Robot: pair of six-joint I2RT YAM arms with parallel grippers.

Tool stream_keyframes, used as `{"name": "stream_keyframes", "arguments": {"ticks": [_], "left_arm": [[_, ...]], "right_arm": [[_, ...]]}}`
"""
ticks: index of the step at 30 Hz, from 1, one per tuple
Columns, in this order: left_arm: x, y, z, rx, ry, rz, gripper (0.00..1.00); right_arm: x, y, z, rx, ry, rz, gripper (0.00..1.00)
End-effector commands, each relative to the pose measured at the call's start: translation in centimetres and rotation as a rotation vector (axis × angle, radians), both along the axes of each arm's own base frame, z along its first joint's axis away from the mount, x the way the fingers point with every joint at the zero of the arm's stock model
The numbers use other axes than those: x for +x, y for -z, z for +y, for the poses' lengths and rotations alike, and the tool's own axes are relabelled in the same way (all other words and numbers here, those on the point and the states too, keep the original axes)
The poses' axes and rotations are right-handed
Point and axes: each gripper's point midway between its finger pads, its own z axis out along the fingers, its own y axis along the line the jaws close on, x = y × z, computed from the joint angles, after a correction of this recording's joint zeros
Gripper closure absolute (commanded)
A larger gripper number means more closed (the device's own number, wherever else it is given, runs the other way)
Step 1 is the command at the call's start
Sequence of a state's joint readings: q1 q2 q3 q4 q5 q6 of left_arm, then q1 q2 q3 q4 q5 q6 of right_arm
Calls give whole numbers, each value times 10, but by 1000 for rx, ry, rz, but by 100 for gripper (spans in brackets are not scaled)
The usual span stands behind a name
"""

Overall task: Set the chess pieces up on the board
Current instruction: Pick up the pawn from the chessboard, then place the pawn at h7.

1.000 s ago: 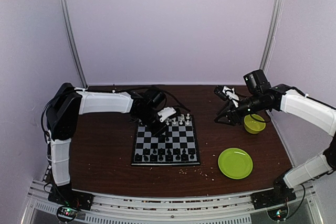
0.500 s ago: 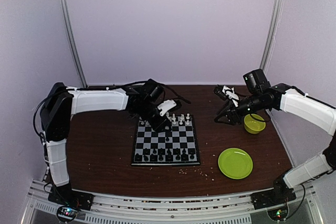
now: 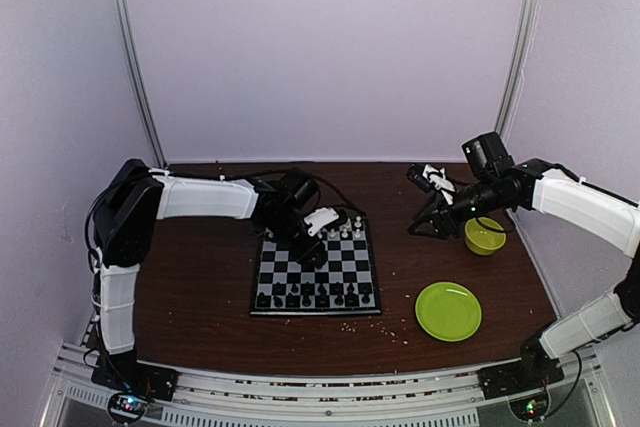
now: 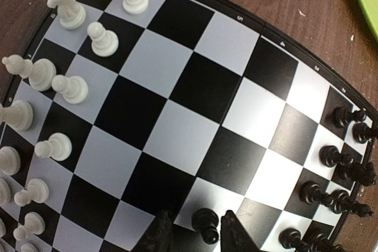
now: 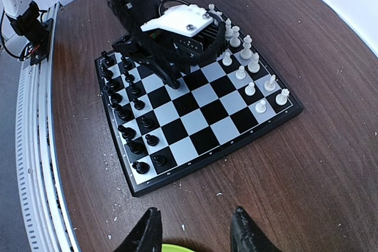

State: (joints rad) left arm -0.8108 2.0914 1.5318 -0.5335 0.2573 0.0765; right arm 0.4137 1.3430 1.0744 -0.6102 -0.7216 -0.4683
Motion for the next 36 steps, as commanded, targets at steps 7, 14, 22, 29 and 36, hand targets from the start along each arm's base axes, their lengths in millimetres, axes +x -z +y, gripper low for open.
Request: {"name": "stream_keyframes", "arguments": {"ticks": [7,14,22,29,36], "left_arm": [[0,-5,-7,-10,25,8,85],[-14,-36,16,10,8,-25,96],[-51,-42,72,98,-20,-25,96],[-70,-28,101,139,-51,-11,96],[-73,-17,107,155,-66,-6,96]], "right_arm": [[4,-7,1,6,-7,-12,61],[3,-7,1,6,-9,-12,62],[3,-5,2,6,-16,-1,62],[4,-4,3,8,-16,7,62],[3,-3,4,12,-16,14,62]]}}
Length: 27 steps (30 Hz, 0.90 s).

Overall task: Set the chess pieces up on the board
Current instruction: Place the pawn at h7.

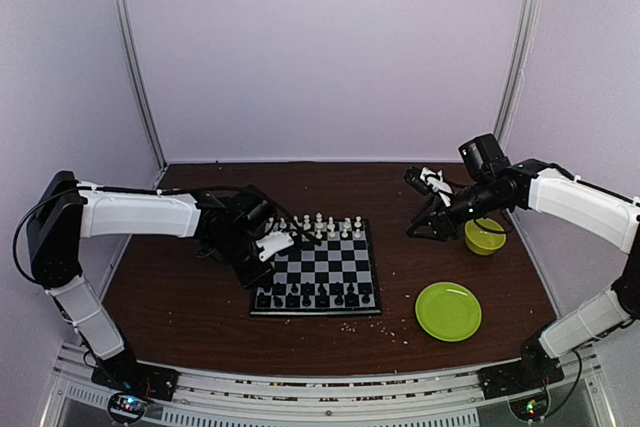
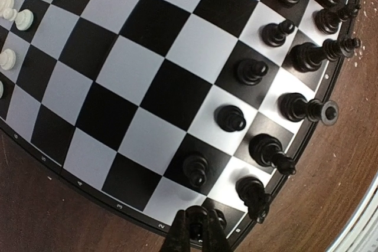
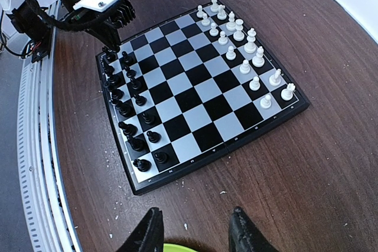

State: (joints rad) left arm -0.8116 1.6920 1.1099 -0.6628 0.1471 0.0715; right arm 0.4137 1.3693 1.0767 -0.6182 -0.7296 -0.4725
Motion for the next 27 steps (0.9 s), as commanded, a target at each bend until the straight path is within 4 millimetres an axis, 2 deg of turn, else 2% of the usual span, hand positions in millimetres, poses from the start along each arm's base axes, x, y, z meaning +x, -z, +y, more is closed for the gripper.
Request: {"name": "stream_keyframes", "arguments": {"ticks": [1,11,27], "left_arm": [[6,-6,-2,-23,-17,-40,96],[14,1,4,0,-43,-42,96],[16,18,8,46,-48,-24,91]], "right_arm": [[3,-11,2,20,-8,-14,62],[3,-12,1,17,-4,-21,62],[3,-11,2,15,-7,-17,62]]}}
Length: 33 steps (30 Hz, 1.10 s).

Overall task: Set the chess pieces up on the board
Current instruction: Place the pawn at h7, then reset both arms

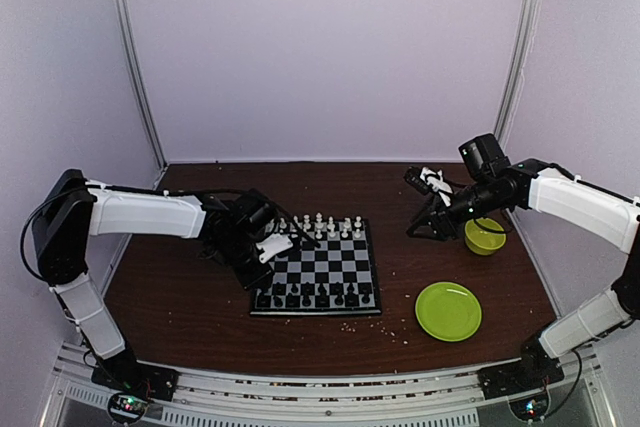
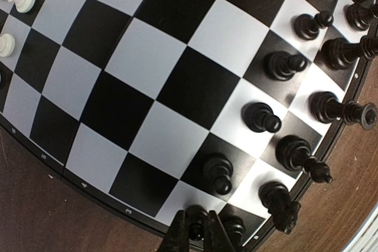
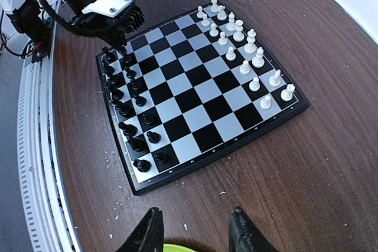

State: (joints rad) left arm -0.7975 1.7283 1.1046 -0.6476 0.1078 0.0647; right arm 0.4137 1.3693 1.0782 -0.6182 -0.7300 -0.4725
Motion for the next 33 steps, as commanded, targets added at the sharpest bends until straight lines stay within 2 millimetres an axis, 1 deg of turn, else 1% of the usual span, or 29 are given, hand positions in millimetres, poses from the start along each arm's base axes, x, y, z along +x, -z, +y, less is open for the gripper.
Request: {"name": "stream_keyframes", "arguments": {"ticks": [1,7,15,18,21,24,27,30,33], "left_arm": [[7,4,0,4,-18,-17,91],[8,2,2,11,-22,-28,83],[8,1,2,8,-22,-31,82],[10,-4,1,-1,-21,-39,81],[12,-15,-1,-15,-22,-53,81],[17,-37,-5,-33,-21,-79,79],[28,-73,-8,-52,-17,-145,76],[49,-115,-8,-86,-40,-232,72],[77,-161,-3,-125,-97,-336,68]], "right_arm": [[3,-10,1,14,-7,-16,62],[3,-11,1,15,-7,-17,62],[3,-11,1,16,-6,-18,62],[3,-11,1,16,-6,-17,62],[3,-10,1,13,-5,-15,61],[4,-10,1,8,-3,-17,61],[8,-15,-5,-38,10,-52,62],[17,-31,-14,-54,68,-118,62],[26,-53,-21,-39,140,-187,61]]}}
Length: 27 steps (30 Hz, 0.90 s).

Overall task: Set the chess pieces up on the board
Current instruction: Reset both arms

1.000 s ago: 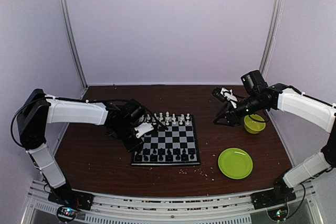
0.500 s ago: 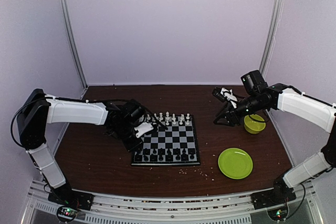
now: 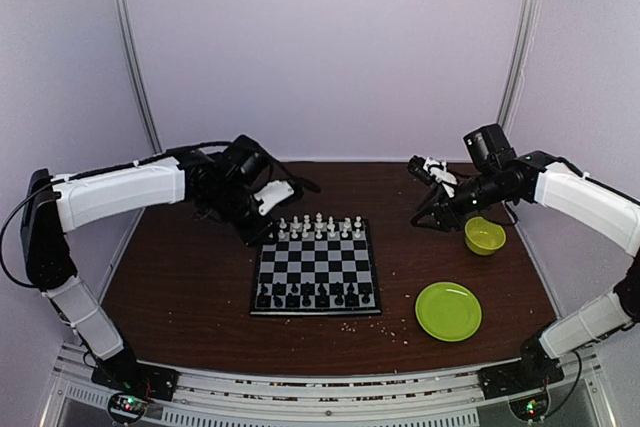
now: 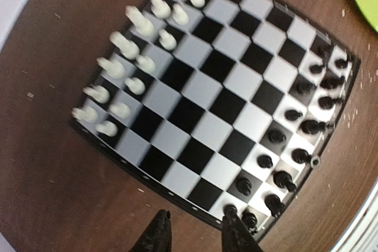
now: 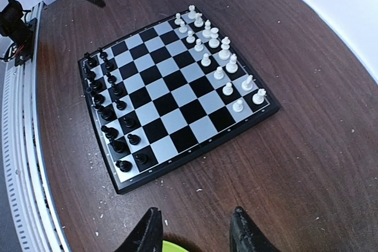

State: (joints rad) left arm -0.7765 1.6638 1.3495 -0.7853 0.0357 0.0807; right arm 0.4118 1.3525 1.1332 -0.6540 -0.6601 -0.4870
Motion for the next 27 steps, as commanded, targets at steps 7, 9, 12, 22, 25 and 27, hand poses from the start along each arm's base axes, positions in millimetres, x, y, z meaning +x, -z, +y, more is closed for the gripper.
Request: {"name": "stream_keyframes", "arguments": {"ticks": [7,9,12,22,25,27], "left_arm": [[83,-163,56,-60,-275,-446,52],[88,-187,68,-82,-326,-509,46],[94,-213,94,-102,-444,-626,31],[76,-202,173,-295,-800,-918,2],[77,-206,174,-303,-820,-906,2],[81,-203,174,-297,-838,-876,2]], "right_arm": [[52,-71,-59,-186,343,-244,49],[71,-93,-87,-209,541,-311,16],[83,-129,-118,-89,751,-392,0],[62,-114,-148,179,932,-408,0],[57,-111,-154,170,934,-419,1],[57,-112,-154,192,922,-406,0]]}}
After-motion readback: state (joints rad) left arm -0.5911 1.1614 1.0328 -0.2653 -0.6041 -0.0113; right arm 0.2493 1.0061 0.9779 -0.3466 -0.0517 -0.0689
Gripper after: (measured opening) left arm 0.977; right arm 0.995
